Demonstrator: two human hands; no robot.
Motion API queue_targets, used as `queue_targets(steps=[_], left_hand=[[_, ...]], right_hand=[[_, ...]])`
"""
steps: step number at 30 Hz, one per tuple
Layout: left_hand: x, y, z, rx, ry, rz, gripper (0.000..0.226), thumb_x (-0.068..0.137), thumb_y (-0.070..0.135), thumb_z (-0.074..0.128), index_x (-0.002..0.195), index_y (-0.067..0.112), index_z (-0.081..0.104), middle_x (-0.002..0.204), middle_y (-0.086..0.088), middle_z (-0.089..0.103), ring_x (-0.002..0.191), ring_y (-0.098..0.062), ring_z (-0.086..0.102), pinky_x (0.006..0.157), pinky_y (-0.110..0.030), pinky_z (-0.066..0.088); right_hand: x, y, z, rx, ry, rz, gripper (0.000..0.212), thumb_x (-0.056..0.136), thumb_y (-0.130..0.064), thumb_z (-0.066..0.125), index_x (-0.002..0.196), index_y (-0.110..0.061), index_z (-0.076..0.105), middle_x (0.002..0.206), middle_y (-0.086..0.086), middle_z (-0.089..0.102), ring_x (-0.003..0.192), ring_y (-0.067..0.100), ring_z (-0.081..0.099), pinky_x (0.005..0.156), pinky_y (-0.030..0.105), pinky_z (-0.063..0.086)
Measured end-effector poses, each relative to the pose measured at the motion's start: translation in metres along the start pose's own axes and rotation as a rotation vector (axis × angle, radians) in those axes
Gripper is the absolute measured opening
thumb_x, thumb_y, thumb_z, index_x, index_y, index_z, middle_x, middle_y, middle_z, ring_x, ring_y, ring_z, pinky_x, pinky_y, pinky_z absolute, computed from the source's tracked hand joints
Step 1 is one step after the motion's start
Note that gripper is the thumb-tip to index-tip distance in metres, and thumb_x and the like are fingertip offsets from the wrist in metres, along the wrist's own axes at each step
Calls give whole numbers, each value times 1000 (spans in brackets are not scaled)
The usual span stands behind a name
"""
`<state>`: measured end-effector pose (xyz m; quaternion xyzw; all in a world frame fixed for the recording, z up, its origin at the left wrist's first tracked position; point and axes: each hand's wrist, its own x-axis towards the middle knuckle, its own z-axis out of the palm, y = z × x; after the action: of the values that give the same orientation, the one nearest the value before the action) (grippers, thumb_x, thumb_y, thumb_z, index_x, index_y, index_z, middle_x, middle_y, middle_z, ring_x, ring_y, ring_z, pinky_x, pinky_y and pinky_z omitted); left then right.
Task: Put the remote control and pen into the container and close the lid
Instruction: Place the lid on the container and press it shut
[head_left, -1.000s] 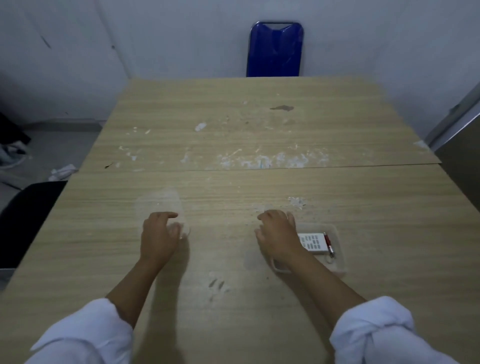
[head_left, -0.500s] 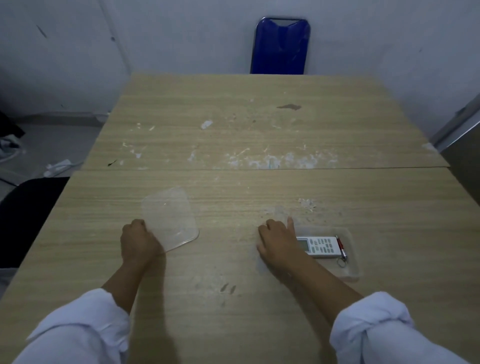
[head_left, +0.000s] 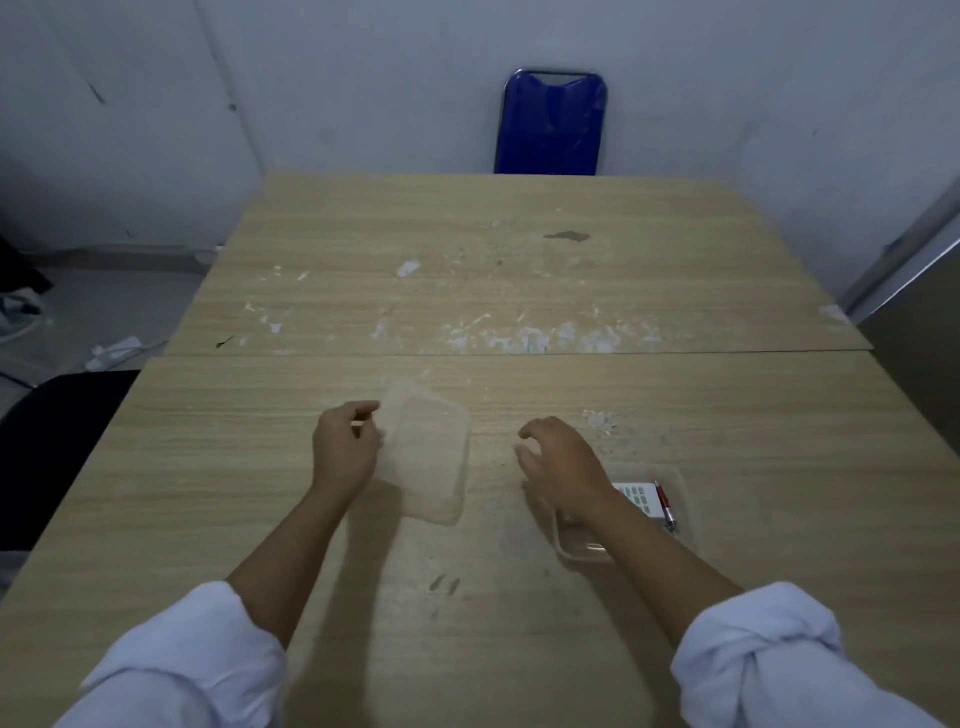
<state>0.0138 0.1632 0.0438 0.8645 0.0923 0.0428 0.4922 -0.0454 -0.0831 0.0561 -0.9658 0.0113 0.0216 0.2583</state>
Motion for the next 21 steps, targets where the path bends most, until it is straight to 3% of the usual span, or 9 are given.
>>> queue_targets(steps=[3, 6, 9, 13, 16, 19, 21], left_hand=[[-13, 30, 22, -103, -32, 60, 29, 83, -4, 51, 105, 7, 66, 102, -16, 69, 71, -16, 65, 70, -30, 56], [-30, 61, 42, -176, -61, 146, 31, 82, -3, 57, 107, 14, 63, 100, -6, 67, 73, -3, 63, 64, -12, 51], [-52, 90, 57, -158, -111, 324, 31, 84, -1, 56, 108, 17, 61, 98, 0, 65, 78, -3, 62, 63, -3, 47], [-80, 116, 76, -22, -212, 576, 30, 83, -1, 55, 105, 19, 62, 98, 3, 67, 81, -7, 61, 67, -4, 44], [-94, 123, 88, 116, -319, 723, 29, 83, 3, 57, 107, 19, 63, 102, 2, 68, 89, -12, 61, 75, -21, 51], [-108, 123, 103, 220, -405, 844, 27, 84, 11, 61, 110, 19, 63, 101, -1, 68, 92, -14, 59, 77, -24, 49], [-116, 121, 111, 224, -464, 852, 28, 83, 20, 65, 111, 20, 63, 103, 1, 68, 96, -10, 58, 82, -21, 45]], right_hand=[[4, 4, -20, 210, 75, 113, 25, 93, -22, 52, 108, -5, 63, 106, 12, 66, 98, 26, 61, 82, 32, 46], [9, 11, -41, 556, 145, 330, 19, 93, -20, 52, 97, -5, 64, 97, 16, 68, 81, 24, 66, 77, 37, 54], [10, 21, -66, 866, 204, 490, 20, 95, -23, 51, 91, -6, 60, 87, 16, 65, 65, 20, 64, 63, 32, 57], [3, 44, -101, 1222, 66, 618, 41, 97, -39, 43, 103, 0, 54, 87, 17, 64, 74, 30, 68, 58, 36, 58], [-7, 65, -117, 1343, -40, 659, 48, 94, -47, 44, 95, 0, 55, 94, 22, 65, 77, 32, 71, 56, 36, 59], [-21, 87, -125, 1419, -23, 686, 29, 92, -26, 57, 94, 2, 52, 87, 23, 63, 63, 29, 73, 48, 31, 59], [-31, 101, -124, 1401, -31, 706, 17, 91, -10, 55, 97, 6, 55, 89, 24, 64, 62, 27, 71, 45, 27, 58]])
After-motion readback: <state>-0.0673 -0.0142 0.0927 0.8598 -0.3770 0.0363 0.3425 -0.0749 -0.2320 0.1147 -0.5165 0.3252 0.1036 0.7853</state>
